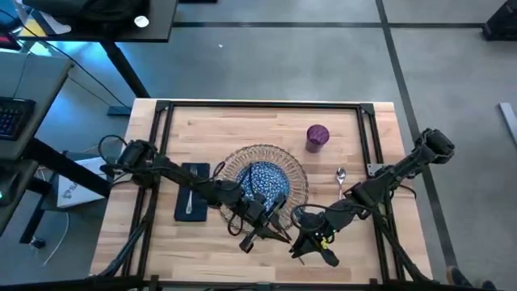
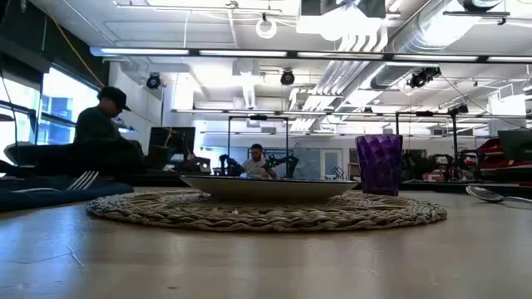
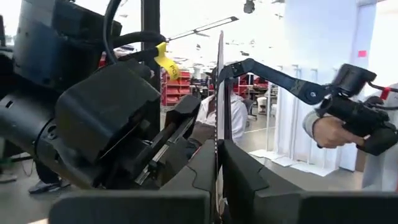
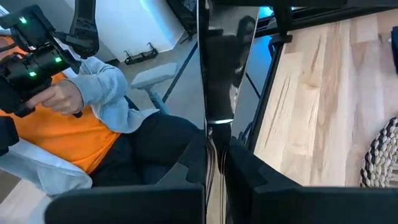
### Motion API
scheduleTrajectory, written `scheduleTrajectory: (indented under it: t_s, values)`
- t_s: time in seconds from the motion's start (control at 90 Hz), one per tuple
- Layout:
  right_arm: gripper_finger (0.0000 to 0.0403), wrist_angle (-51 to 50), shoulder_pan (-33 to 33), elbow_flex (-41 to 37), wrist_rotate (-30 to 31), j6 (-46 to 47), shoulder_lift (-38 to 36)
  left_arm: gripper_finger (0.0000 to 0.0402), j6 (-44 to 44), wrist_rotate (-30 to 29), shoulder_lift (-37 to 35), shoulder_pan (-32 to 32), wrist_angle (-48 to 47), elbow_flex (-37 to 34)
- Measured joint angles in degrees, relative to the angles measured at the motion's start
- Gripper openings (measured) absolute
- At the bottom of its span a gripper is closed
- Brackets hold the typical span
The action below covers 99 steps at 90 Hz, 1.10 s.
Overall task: Set table place
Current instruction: Move the silver knife to the left of the silver spoon on the table
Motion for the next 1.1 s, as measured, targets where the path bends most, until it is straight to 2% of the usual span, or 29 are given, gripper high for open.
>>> scheduleTrajectory:
  t_s: [0.133,0.378,0.733,0.822,0.944,1.1]
  values:
    - [0.0009,0.0,-0.02,0.0,0.28,0.13,0.0,0.0,-0.31,-0.19,0.0,0.12,-0.02,0.0]
    - [0.0051,0.42,-0.07,0.0,1.15,0.81,0.02,0.0001,-0.32,-0.79,0.0,0.16,-1.34,0.0]
    - [0.0116,-2.42,-0.04,0.0,8.81,1.21,-0.17,0.0001,-0.29,-2.36,-0.55,0.95,-4.62,-0.07]
    - [0.0128,-5.45,-0.04,0.02,14.46,2.95,-0.22,0.0,-0.24,-3.44,-0.63,1.43,-7.45,-0.05]
    - [0.0119,-14.84,-0.05,0.02,20.61,7.64,0.7,0.0,-0.45,-7.4,-0.6,1.81,-13.48,-2.31]
    - [0.0067,-23.01,0.0,0.0,24.35,12.2,2.4,0.0,-2.92,-11.47,-0.59,1.84,-13.55,-6.99]
